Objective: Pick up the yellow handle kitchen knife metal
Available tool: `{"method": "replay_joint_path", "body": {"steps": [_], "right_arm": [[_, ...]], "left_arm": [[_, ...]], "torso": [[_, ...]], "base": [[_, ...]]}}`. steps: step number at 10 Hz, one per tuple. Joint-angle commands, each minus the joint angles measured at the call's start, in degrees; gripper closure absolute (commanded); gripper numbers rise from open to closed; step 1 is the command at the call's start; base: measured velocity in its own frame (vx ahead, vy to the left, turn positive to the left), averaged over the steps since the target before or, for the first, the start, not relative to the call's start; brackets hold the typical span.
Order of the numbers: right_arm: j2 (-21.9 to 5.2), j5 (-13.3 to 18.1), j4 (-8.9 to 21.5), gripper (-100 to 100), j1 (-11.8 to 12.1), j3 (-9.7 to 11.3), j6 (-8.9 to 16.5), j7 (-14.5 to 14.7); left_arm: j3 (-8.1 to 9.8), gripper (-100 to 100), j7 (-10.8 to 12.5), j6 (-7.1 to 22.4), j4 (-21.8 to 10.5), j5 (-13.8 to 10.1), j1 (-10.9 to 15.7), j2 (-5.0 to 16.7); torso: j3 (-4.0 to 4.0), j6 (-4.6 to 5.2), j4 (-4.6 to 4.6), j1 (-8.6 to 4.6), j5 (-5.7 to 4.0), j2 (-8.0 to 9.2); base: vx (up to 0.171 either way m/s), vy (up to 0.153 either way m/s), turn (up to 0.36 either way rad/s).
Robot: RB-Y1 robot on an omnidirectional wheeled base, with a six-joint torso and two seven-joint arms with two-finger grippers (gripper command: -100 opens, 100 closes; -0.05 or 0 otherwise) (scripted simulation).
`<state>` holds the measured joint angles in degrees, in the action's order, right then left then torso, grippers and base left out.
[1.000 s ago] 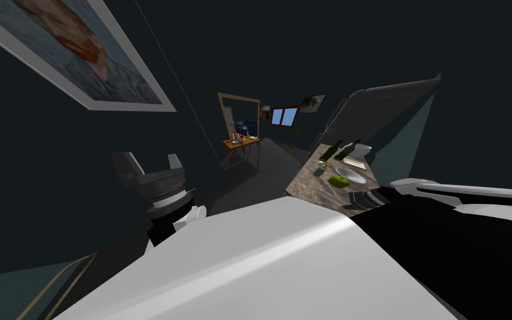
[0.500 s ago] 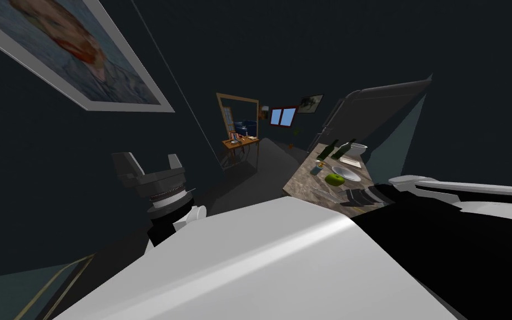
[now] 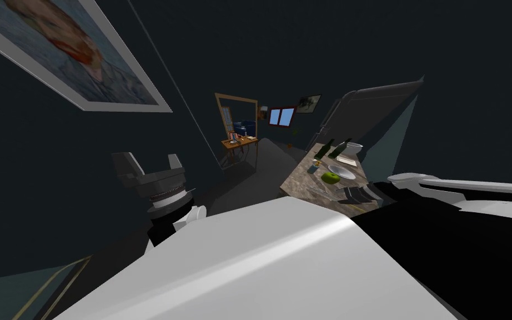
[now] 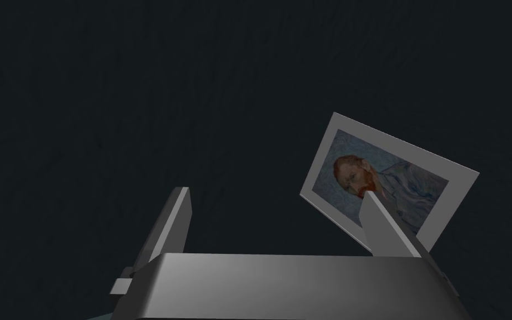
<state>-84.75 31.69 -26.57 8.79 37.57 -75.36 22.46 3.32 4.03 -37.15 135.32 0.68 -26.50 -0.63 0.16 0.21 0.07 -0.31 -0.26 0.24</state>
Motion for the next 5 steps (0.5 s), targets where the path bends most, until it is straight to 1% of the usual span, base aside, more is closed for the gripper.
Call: {"method": "replay_joint_path", "body": {"steps": [1,2,3,4,5], "right_arm": [[-1.22,-2.86,-2.86,-100,2.86,1.62,1.99,1.85],[-1.22,-4.19,-3.14,-100,3.64,1.62,1.99,1.85],[-1.22,-5.83,-3.14,-100,3.64,1.62,1.99,1.85],[-2.43,-7.74,-6.14,-100,6.43,3.25,3.99,3.70],[-2.43,-9.23,-6.27,-100,7.27,3.25,3.99,3.70]], "left_arm": [[0.00,0,0.00,0.00,0.00,0.00,0.00,0.00],[-0.01,0,0.00,0.00,0.00,0.00,0.01,0.00],[0.00,0,0.00,0.00,0.00,0.00,0.00,0.00],[0.00,0,0.00,0.00,0.00,0.00,0.00,0.00],[-0.01,0,0.00,0.00,0.00,0.00,0.01,0.00]], "torso": [[0.00,0.00,0.00,0.00,0.00,0.00],[0.00,-0.09,0.00,0.00,0.01,0.02],[0.03,0.00,0.01,-0.05,0.00,0.06],[0.03,0.03,0.01,-0.04,-0.01,0.05],[0.04,-0.08,0.01,0.01,0.01,0.07]], "base": [[-0.024,-0.011,0.265],[-0.035,-0.030,0.155],[-0.021,-0.018,-0.034],[-0.038,-0.004,0.246],[-0.040,-0.012,0.139]]}}
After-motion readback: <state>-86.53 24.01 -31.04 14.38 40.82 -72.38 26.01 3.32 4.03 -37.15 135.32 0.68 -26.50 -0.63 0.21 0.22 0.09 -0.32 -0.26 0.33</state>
